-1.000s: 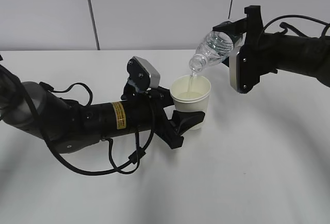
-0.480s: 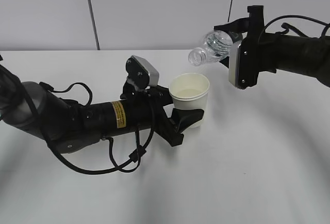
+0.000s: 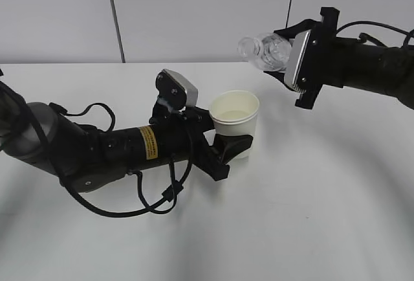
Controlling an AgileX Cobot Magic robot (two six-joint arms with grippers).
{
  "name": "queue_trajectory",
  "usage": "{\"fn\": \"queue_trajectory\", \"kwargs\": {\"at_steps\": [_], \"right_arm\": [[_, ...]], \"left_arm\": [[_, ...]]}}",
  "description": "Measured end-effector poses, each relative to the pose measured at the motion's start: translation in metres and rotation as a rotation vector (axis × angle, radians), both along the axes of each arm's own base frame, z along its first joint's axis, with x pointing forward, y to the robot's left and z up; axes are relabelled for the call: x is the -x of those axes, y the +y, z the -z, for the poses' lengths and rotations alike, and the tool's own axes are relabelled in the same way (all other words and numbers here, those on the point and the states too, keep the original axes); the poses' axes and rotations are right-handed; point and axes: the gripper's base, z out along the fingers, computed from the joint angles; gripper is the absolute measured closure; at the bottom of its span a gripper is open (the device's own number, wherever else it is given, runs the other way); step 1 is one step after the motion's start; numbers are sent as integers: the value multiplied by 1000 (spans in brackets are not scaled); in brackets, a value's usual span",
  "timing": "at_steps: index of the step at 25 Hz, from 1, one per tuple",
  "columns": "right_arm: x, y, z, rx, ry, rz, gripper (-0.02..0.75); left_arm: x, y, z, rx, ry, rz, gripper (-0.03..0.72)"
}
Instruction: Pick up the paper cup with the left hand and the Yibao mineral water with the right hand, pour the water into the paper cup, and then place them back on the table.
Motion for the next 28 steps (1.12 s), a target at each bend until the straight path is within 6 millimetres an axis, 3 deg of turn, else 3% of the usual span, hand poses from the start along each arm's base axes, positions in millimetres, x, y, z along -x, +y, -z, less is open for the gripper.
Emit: {"fn": "queue_trajectory", "kwargs": {"at_steps": [16,28], "right_arm": [[-2,-3,1,-387,247,154,230],[-2,-5,3,-532,359,227,230]], "left_arm": [[-7,5,3,-34,18,-86,237],[-29,37,3,-29,22,-194,237]]}}
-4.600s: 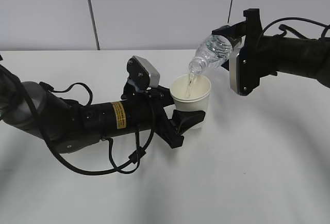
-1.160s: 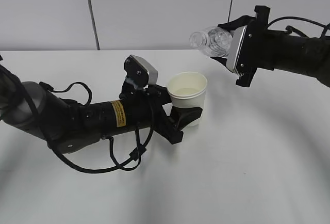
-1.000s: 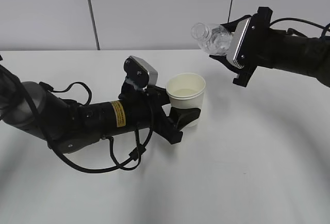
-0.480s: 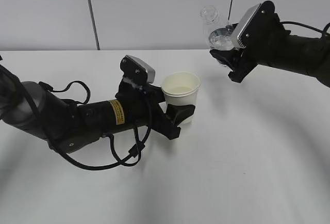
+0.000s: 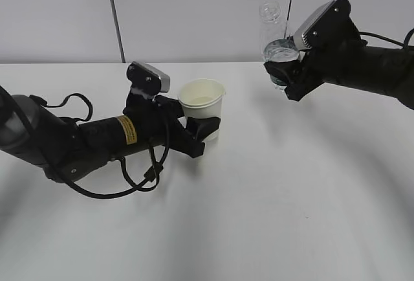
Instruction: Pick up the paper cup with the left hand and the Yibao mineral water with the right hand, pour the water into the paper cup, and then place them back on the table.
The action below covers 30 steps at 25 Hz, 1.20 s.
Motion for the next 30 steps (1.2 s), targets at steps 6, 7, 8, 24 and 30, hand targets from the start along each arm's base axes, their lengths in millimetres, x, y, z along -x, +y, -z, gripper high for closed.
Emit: {"fn": "queue_trajectory", "kwargs": {"at_steps": [6,7,8,24,30], "right_arm": [[0,0,0,-58,35,22,230],[0,0,1,-69,42,27,230],[-1,-1,2,-79,50,34,230],[-11,-6,40,-286,176,180,230],[-12,-7,44,-326,196,212,230]], "left_arm": [[-10,18,0,-1,0,-52,237],[-12,21,0,-3,0,-60,237],[-13,24,0,-4,-2,-67,237],[-28,60,3,-40,6,-147,237],[-34,75,4,-52,3,-184,237]]}}
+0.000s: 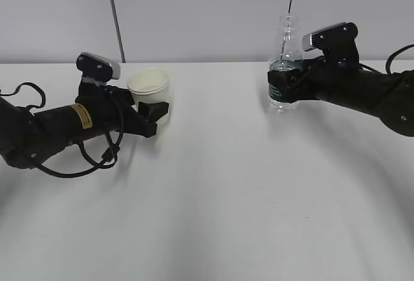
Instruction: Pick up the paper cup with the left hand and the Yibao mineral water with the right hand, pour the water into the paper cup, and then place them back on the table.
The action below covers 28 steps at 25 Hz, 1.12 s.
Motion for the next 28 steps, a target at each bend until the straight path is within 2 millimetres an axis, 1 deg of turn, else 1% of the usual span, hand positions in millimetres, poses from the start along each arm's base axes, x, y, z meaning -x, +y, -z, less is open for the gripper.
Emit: {"fn": "queue_trajectory", "kwargs": {"at_steps": [13,16,28], "right_arm": [[0,0,0,-19,4,13,230],[0,0,-1,-21,2,13,230],[-1,-1,-1,-27,0,19,230]], "left_arm": [[-13,45,2,-19,15,-122,237],[-13,48,4,-34,32,-135,237],[-13,50,9,-63,38,-148,237]]}}
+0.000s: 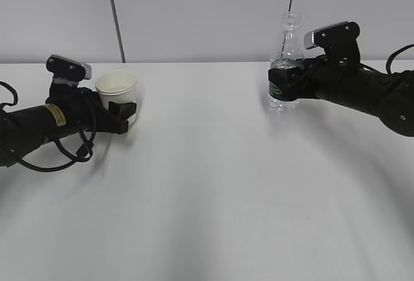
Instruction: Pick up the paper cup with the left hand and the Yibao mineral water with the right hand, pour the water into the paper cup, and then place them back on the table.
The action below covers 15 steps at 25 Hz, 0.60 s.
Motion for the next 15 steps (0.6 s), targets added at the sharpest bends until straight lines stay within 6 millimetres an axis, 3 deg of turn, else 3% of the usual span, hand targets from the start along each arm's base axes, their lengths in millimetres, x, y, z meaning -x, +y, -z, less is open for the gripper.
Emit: {"fn": "queue_trajectory", "kwargs": {"at_steps": [15], "right_arm": [[0,0,0,0,0,0,230]], "left_arm": [[-1,1,9,15,3,-15,238]]}}
